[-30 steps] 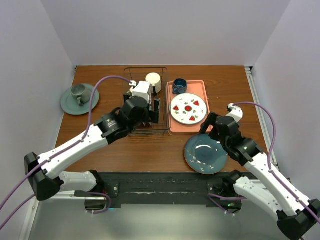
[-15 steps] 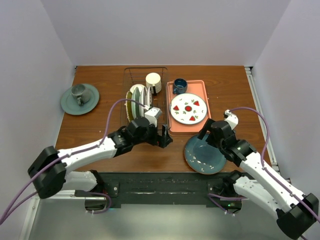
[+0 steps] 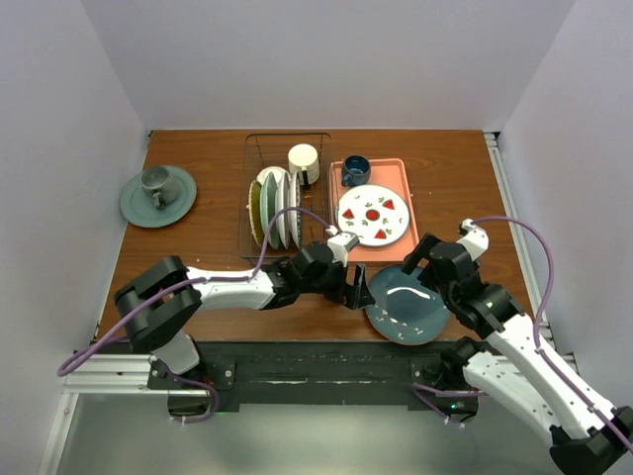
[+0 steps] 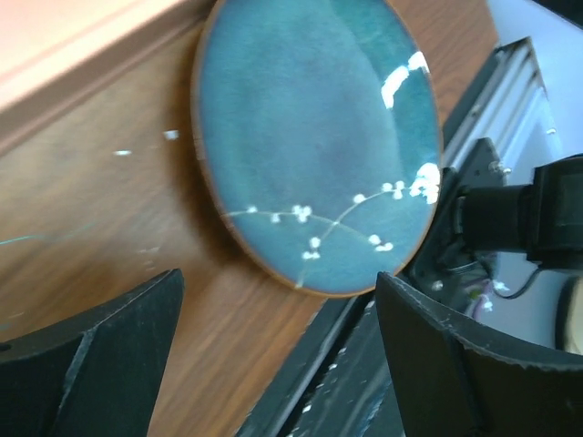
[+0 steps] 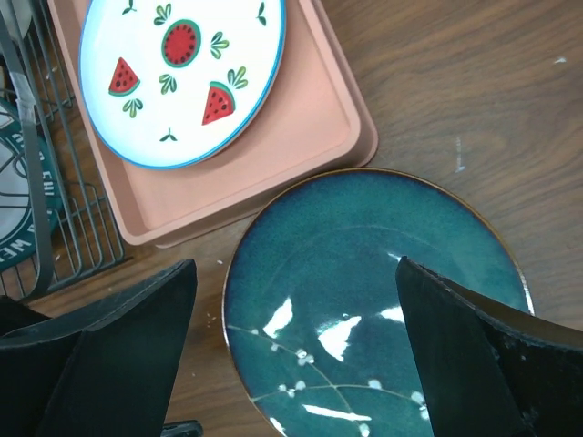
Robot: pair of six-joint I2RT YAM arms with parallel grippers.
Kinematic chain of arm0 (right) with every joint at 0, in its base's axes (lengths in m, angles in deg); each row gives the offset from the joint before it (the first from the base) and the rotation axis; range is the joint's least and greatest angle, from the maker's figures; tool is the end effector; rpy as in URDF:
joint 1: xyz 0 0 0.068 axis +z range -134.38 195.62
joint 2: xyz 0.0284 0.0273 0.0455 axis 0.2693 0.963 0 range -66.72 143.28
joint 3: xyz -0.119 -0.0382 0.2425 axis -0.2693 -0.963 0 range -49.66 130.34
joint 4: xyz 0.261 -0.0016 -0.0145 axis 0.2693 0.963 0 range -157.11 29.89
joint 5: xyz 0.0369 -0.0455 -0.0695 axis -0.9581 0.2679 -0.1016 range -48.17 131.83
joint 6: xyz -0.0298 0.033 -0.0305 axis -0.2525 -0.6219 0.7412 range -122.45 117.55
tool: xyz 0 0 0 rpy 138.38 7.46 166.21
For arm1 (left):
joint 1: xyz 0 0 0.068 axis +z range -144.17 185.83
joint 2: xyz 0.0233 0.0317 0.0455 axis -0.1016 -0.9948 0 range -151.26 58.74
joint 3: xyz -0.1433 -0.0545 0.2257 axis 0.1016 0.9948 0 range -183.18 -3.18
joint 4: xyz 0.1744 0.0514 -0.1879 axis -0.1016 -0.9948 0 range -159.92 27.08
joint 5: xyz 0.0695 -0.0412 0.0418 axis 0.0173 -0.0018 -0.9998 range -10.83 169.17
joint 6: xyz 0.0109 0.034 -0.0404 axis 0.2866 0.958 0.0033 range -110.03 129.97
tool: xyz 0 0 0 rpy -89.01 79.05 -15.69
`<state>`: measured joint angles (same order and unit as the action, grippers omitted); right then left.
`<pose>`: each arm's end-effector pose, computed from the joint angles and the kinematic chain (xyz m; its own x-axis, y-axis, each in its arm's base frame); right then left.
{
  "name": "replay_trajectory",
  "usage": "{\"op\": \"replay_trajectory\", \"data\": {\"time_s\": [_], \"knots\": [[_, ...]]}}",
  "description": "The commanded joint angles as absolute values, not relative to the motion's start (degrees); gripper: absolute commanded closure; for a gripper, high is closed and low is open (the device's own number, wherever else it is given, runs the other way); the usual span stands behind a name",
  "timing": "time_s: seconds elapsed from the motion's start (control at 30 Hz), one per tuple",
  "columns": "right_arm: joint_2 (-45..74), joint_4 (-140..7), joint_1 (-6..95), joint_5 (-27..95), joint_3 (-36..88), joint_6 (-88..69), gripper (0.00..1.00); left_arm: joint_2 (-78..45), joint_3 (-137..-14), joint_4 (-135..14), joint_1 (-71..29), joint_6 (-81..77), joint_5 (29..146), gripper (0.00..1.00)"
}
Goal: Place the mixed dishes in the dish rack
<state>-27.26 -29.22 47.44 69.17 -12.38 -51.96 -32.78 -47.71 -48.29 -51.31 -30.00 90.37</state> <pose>0.1311 0.0621 0.2639 -0.4841 0.4947 -0.7217 0.3059 0.8685 0.3901 0.1733 -0.2809 0.1809 -0.8091 0.0912 -0.5806 0.5132 0.5910 -0.6223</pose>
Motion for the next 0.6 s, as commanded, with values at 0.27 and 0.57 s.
{"op": "replay_trajectory", "data": {"time_s": [0.27,0.57], "knots": [[-37.63,-24.22,47.44,65.57,-14.42,-57.82,0.09,-42.24,-48.97,-39.89,-51.83,-48.29,88.75,0.14],[-41.50,-22.37,47.35,65.65,-13.80,-58.78,0.09,-46.90,-46.69,-34.99,-52.18,-55.50,88.84,0.21]]}}
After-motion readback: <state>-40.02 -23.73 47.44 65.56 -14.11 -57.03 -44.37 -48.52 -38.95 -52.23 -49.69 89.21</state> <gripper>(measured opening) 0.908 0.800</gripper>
